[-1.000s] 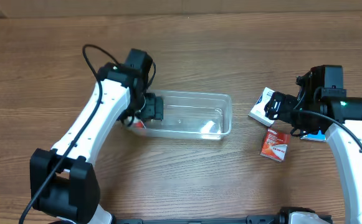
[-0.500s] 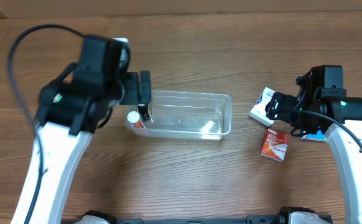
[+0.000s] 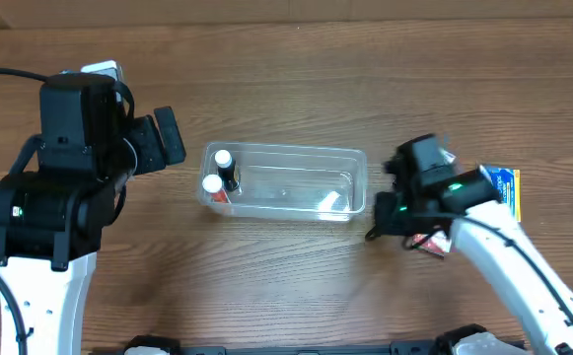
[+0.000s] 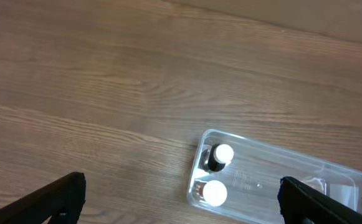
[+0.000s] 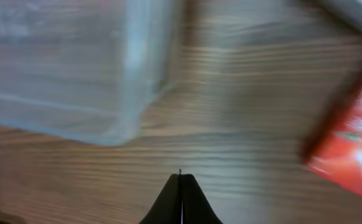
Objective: Pack container
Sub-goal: 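Grasp the white bandage box with the right gripper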
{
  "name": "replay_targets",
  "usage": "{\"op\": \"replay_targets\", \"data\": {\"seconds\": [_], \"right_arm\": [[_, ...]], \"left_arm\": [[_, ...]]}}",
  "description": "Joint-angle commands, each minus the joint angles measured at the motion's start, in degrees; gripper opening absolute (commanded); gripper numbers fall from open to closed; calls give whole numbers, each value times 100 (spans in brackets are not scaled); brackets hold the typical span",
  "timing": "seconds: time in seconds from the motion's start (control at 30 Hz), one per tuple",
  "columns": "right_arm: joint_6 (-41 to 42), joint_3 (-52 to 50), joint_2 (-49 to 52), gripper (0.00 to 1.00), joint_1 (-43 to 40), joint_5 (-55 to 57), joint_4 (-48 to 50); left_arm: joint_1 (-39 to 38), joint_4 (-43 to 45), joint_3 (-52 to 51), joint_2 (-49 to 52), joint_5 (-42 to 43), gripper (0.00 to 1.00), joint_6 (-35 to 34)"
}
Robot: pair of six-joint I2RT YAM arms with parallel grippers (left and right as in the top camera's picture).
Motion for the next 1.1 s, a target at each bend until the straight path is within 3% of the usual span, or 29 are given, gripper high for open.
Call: {"op": "replay_targets", "data": {"seconds": [0.0,0.4,0.63,0.73,0.9,0.93,0.97,1.0,1.03,1.07], "right_arm": [[638,-138,9,4,669,-44,374],[892,-184,1008,4,957,540,1158],[890,-181,1008,4,957,990,1292],[890,-179,940,4,964,986,1128],[1051,142,-92,4,933,1453,601],[1163,289,-341,8,892,1727,492],[1215,455,-575,32,809,1993,413],[1215,612,-765,68,680,2186,407],[1211,778,-898,89,498,2288,407],[1209,977,-955,93,181,2299,417]], "left_arm": [[37,-7,94,140,52,100,-131],[35,-70,94,249,50,100,-146],[35,-74,94,249,50,100,-146],[35,-76,94,249,48,100,-142],[35,-74,94,249,44,100,-125],[35,-74,94,249,44,100,-125],[35,-74,94,249,44,100,-125],[35,-74,94,249,46,100,-125],[35,-76,94,249,46,100,-125],[35,-79,94,249,48,100,-125]]}}
